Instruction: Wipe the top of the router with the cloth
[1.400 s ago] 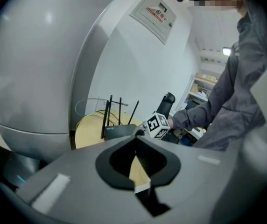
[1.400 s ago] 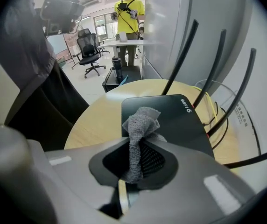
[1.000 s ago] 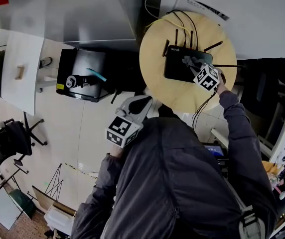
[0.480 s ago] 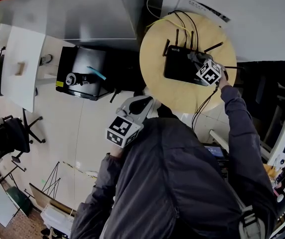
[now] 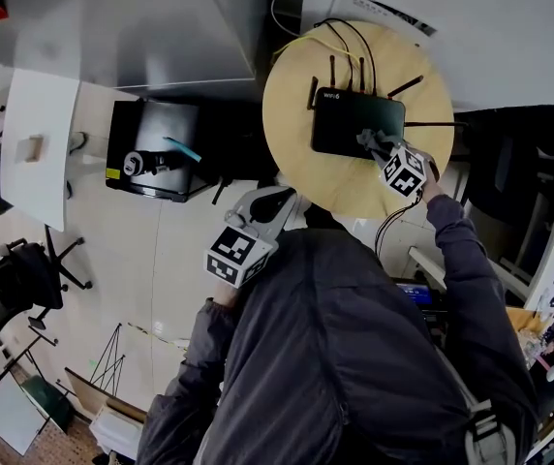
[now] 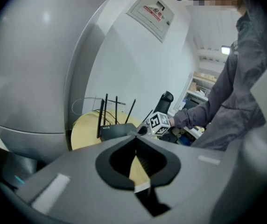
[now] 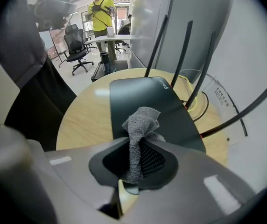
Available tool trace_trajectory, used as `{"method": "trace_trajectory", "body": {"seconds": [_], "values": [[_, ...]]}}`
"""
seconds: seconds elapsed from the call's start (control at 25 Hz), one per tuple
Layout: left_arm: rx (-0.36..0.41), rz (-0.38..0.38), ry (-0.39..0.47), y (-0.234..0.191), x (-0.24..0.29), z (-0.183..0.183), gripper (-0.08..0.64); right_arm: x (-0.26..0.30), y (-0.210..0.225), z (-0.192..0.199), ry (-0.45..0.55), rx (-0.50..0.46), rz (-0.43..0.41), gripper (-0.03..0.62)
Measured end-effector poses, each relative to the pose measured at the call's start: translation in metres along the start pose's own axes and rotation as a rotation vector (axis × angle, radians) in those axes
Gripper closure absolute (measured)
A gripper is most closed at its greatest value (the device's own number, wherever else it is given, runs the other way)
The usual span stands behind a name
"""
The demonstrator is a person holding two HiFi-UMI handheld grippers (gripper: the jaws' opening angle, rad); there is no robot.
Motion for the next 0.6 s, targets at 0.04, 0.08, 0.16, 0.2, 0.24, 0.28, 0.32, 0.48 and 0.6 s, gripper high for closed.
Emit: {"method": "trace_trajectory", "body": {"seconds": [0.04,0.08,0.16,0.2,0.24,0.28,0.32,0.48,0.6], "values": [[0.000,0.003,-0.001,0.000,0.001,-0.001,0.560,-0.002,-0.008,0.002,0.003,-0.002,-0.013,0.560],[0.000,0.004,-0.001,0.000,0.002,-0.002,0.560,-0.004,-0.016,0.003,0.008,-0.004,-0.022,0.560],[0.001,0.009,-0.005,-0.001,0.004,-0.003,0.560,-0.006,-0.026,0.006,0.022,0.005,-0.035,0.560],[0.002,0.012,-0.009,-0.001,0.005,-0.003,0.560,-0.007,-0.029,0.007,0.028,0.022,-0.044,0.560],[0.003,0.014,-0.011,-0.001,0.005,-0.003,0.560,-0.008,-0.029,0.008,0.033,0.044,-0.053,0.560],[0.005,0.018,-0.013,0.000,0.005,-0.003,0.560,-0.009,-0.026,0.008,0.040,0.065,-0.054,0.560],[0.006,0.018,-0.012,0.001,0.006,-0.003,0.560,-0.012,-0.020,0.007,0.051,0.084,-0.041,0.560],[0.002,0.010,-0.009,0.000,0.007,-0.003,0.560,-0.020,0.038,0.008,0.103,0.200,0.126,0.560],[0.003,0.017,-0.015,0.002,0.006,0.001,0.560,-0.019,0.075,0.015,0.054,0.209,0.219,0.560]]}}
Point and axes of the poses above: the fingertips, and each gripper's own axes: x forward along the fingers, y to its right, z out of its underside, the point moved 3 cm from there along -x, backward along the fingers, and after that the axes turned 10 degrees about y, right-handed, at the moved point
